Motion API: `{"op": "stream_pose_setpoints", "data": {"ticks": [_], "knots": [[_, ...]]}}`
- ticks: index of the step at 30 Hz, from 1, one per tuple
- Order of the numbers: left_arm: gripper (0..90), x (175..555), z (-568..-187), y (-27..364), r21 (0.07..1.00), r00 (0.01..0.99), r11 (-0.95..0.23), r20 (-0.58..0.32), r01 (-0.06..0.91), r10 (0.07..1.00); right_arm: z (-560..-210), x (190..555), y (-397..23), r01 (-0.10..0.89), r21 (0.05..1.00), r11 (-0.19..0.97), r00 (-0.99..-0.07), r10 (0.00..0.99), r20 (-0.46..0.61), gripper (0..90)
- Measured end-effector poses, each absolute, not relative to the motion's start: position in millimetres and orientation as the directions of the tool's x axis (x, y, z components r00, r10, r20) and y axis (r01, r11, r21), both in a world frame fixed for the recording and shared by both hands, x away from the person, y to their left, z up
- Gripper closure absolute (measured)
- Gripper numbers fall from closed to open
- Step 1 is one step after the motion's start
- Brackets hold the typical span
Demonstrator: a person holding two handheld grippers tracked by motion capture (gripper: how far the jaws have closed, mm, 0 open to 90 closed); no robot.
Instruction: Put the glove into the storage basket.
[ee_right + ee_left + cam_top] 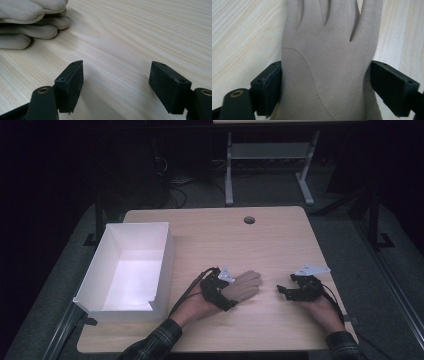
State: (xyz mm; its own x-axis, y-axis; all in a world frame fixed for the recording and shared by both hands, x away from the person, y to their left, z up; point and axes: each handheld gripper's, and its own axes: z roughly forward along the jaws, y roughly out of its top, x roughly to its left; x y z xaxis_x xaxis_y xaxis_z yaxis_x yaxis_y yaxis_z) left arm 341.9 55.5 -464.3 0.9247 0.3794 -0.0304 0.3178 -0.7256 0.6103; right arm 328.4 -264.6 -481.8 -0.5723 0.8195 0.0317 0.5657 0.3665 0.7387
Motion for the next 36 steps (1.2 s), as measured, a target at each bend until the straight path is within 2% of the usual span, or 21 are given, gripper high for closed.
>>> {"op": "stream_pose_setpoints", "data": {"ticks": [3,5,8,10,23,36], "knots": [[28.6,337.9,-462.0,55.0,0.617,0.93,-0.722,-0.045,0.313,0.364,-481.8,328.5,-264.7,0.564,0.739,0.368,-0.574,0.819,0.03,27.4],[41.7,336.5,-459.7,55.3,0.609,0.939,-0.735,-0.049,0.298,0.34,-481.8,328.3,-264.6,0.565,0.739,0.367,-0.572,0.82,0.03,27.4],[56.4,335.1,-458.3,54.6,0.607,0.943,-0.738,-0.064,0.295,0.325,-481.8,328.2,-264.5,0.566,0.739,0.367,-0.571,0.82,0.03,27.4],[60.6,334.3,-458.5,53.4,0.614,0.936,-0.722,-0.087,0.32,0.341,-481.8,328.2,-264.5,0.566,0.739,0.366,-0.571,0.82,0.031,27.4],[64.7,341.4,-440.4,61.2,0.628,0.903,-0.654,-0.223,0.421,0.367,-481.7,327.8,-264.1,0.571,0.736,0.363,-0.568,0.823,0.035,27.2],[64.6,344.1,-389.5,77.1,0.651,0.881,-0.609,-0.222,0.453,0.418,-481.7,327.9,-264.1,0.571,0.737,0.363,-0.568,0.822,0.036,27.0]]}}
